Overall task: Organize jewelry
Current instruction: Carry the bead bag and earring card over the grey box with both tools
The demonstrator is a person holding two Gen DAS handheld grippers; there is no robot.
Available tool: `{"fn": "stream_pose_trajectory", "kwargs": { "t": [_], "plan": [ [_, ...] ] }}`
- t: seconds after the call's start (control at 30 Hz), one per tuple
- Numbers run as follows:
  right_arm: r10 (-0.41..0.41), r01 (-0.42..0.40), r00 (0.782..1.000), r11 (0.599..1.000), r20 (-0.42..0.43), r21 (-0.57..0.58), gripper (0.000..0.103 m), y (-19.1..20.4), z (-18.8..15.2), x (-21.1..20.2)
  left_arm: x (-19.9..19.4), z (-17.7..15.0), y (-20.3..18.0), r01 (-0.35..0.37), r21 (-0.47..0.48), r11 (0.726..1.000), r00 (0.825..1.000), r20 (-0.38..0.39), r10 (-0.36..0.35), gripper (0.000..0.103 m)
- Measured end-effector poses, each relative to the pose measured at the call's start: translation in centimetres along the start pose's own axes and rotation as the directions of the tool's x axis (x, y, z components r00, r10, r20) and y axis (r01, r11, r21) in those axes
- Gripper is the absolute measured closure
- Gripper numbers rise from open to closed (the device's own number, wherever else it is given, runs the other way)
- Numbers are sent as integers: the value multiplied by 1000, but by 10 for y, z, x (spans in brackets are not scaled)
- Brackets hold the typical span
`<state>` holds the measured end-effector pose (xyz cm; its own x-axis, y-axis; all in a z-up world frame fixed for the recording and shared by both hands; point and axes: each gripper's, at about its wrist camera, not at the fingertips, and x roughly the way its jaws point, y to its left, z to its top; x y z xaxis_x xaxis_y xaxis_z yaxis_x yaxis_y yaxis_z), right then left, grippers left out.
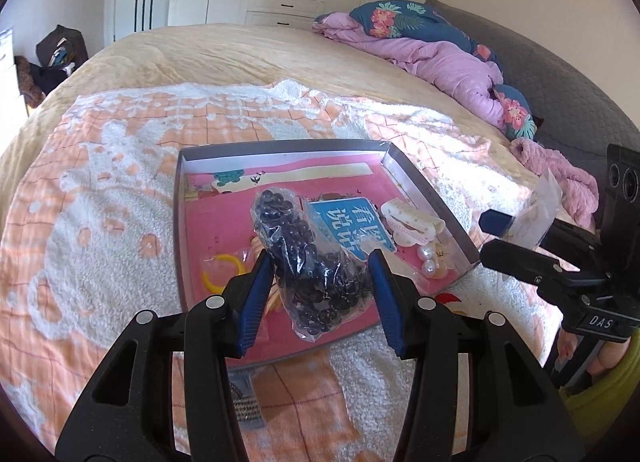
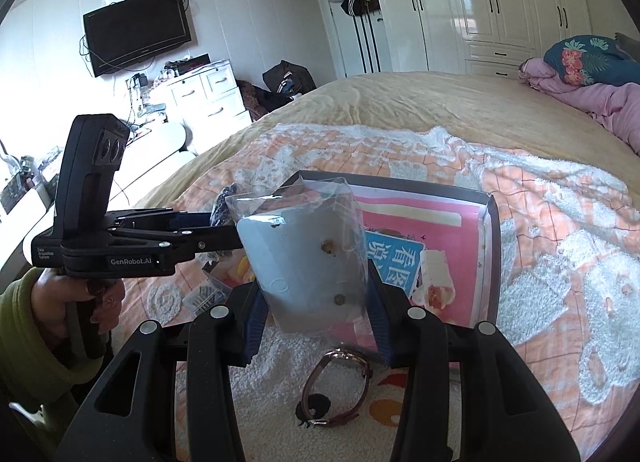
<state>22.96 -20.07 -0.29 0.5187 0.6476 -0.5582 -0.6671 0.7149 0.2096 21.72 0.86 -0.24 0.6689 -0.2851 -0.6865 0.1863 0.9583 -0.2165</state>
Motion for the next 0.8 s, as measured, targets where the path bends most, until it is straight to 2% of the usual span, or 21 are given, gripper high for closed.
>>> {"fn": "stream_pose_trajectory", "kwargs": {
  "t": [0.3,0.8],
  "plan": [
    [-18,18,1000,999,-4,27,60,-14,9,12,20,0,0,14,3,1000,1000,-28,-13,63],
    [-36,42,996,997,-83,69,60,-39,8,52,58,-16,-8,78,36,996,991,-113,-74,63]
  ]
}}
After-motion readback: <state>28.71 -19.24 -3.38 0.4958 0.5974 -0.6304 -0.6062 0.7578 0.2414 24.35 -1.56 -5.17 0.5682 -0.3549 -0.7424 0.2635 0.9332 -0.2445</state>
